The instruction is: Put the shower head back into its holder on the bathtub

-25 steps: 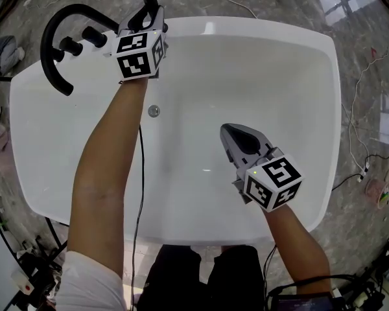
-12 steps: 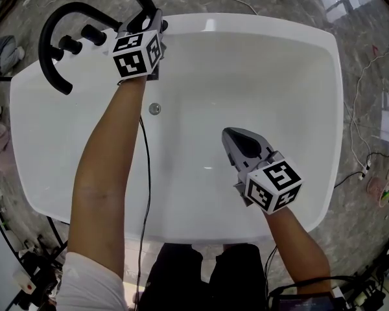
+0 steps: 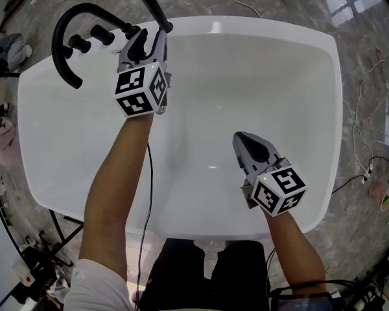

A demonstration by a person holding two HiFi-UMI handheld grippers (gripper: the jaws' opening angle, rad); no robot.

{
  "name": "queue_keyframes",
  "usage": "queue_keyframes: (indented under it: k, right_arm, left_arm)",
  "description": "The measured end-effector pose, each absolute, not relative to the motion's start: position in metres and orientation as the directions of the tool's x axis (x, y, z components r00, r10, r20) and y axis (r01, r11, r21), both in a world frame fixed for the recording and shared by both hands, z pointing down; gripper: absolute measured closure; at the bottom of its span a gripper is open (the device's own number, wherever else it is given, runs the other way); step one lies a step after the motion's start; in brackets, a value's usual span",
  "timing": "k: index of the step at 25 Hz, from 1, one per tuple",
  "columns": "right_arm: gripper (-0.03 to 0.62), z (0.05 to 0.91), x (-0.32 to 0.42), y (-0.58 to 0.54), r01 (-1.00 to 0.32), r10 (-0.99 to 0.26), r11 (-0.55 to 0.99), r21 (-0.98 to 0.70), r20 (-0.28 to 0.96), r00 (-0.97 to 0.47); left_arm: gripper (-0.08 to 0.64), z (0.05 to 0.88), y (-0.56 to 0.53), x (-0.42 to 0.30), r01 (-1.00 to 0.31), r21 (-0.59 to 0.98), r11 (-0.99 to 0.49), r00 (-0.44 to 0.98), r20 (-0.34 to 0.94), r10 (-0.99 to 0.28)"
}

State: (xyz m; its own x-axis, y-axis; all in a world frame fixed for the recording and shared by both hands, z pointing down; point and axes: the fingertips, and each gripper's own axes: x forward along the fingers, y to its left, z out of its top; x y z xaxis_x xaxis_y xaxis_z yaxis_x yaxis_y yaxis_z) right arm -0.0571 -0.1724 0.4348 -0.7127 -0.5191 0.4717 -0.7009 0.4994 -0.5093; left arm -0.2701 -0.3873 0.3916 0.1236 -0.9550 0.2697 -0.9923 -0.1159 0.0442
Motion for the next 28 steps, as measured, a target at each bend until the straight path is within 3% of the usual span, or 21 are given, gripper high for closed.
queue_keyframes:
  k: [6,12,21,28]
  right_arm:
    - [0.581,0.407,-0.015,-0.167,-0.73,-0.56,0.449,-0.515,0.475,-0.679]
    - [0.58,0.35,0.02,-0.148,-0.728,-0.594,0.449,-0.518,0.436,-0.677]
    - [0.58,0.283,0.026,-0.035,-0.608,-0.442,0.618,-0.498,0.42,-0.793]
    - [0.581,0.226,0.054,0.02,-0.615,-0.453,0.624,-0.483,0.417,-0.788]
  left_arm:
    - [0.394,0.333,-0.323,-0.214,-0.974,0.035,-0.224,0.226,0.229,-0.947]
    - [0.436,0.238,-0.252,-0.179,-0.977,0.008,-0.213,0.211,0.176,-0.962]
    - [0.519,0.105,-0.131,-0.139,-0.973,-0.104,-0.205,0.188,0.155,-0.97]
    - [0.541,0.04,-0.05,-0.13,-0.978,-0.048,-0.204,0.195,0.15,-0.969]
